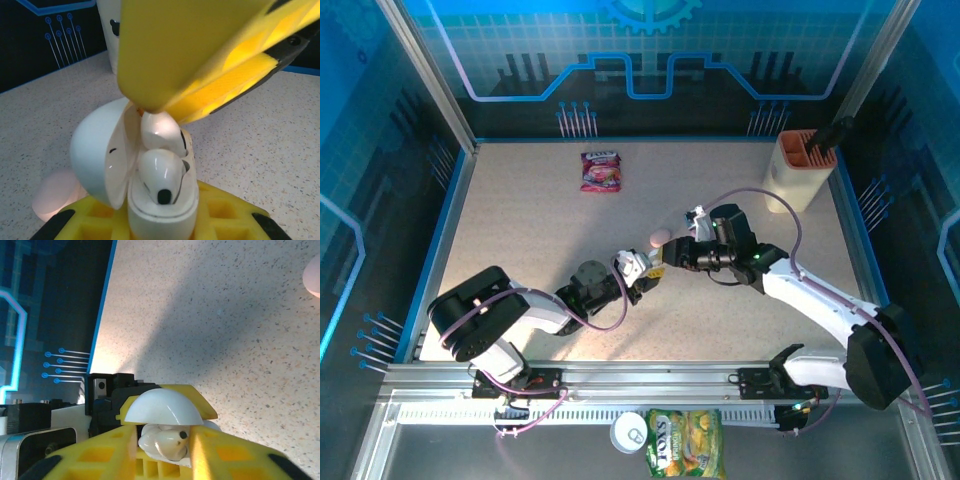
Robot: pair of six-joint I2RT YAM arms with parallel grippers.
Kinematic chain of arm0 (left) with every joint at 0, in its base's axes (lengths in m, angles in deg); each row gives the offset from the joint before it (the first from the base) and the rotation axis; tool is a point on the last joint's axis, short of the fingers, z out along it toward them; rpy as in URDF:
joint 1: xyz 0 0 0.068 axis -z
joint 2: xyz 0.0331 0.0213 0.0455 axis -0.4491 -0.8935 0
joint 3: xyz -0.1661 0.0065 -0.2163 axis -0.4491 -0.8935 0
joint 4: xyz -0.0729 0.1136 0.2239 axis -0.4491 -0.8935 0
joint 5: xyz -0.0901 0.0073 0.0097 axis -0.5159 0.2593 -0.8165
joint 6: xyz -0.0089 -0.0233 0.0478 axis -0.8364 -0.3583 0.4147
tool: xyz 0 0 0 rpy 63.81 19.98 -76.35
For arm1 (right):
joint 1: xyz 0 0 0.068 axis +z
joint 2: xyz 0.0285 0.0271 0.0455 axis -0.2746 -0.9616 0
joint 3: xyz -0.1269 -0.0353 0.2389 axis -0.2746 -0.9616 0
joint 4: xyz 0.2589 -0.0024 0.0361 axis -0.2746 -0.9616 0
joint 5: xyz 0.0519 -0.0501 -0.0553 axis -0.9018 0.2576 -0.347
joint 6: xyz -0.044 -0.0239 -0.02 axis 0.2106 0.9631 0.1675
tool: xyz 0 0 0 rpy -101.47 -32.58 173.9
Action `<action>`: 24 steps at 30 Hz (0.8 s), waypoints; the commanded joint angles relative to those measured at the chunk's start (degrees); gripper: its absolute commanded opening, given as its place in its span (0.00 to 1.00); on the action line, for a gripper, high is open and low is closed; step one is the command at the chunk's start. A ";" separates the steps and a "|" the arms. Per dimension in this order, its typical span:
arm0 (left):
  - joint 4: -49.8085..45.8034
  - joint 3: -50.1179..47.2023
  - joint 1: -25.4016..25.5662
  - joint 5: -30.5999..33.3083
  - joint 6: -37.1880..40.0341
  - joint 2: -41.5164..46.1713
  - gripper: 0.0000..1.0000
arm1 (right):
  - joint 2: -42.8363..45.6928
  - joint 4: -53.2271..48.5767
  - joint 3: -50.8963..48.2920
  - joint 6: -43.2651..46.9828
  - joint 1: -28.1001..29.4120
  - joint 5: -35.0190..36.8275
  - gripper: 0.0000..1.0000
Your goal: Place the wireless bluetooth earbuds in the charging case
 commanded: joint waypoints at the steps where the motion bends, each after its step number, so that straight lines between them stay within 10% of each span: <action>1: 4.35 0.87 0.21 0.24 0.59 0.93 0.06 | 0.96 -4.70 1.09 1.49 0.21 4.75 0.39; 24: 7.29 -1.39 0.14 1.04 7.84 -1.00 0.05 | 0.08 -16.96 12.51 11.31 4.29 16.67 0.71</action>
